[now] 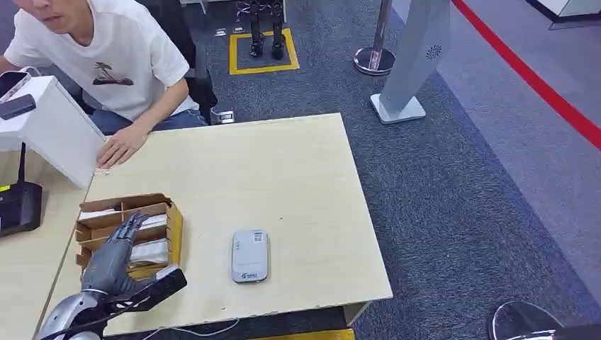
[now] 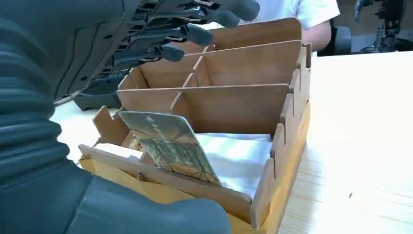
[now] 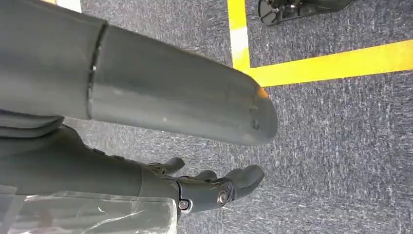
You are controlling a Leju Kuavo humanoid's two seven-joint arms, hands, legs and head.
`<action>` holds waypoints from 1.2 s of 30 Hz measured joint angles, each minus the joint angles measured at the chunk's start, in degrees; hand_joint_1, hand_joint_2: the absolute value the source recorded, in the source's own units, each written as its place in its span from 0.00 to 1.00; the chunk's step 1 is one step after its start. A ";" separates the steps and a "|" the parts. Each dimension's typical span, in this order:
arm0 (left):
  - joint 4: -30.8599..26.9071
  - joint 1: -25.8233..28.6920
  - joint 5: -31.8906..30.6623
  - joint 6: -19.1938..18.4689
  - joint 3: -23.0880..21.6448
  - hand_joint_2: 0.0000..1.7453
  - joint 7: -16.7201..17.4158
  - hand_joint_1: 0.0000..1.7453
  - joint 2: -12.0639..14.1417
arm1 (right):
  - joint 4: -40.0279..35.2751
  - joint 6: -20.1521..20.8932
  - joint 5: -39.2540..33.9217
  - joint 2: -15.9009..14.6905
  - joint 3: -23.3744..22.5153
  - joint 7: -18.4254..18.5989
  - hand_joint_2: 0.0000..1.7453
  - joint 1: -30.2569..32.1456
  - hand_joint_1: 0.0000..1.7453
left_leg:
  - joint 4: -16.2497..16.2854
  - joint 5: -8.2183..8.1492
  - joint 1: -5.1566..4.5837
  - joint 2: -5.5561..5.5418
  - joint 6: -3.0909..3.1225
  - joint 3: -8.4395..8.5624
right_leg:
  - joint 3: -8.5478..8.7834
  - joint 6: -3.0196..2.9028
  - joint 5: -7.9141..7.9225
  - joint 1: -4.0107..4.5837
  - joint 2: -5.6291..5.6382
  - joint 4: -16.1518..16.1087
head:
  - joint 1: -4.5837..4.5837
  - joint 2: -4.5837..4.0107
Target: Pass the card to the sensor for recognition and then transmit it.
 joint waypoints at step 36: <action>-4.33 5.71 1.62 0.63 -0.76 1.00 0.79 0.00 4.85 | 0.00 -0.07 -0.87 0.00 -0.09 -0.11 0.00 0.09 0.00 | -0.01 0.00 0.00 -0.02 0.00 -0.01 | 0.02 0.01 -0.02 0.00 -0.02 0.00 | 0.02 0.00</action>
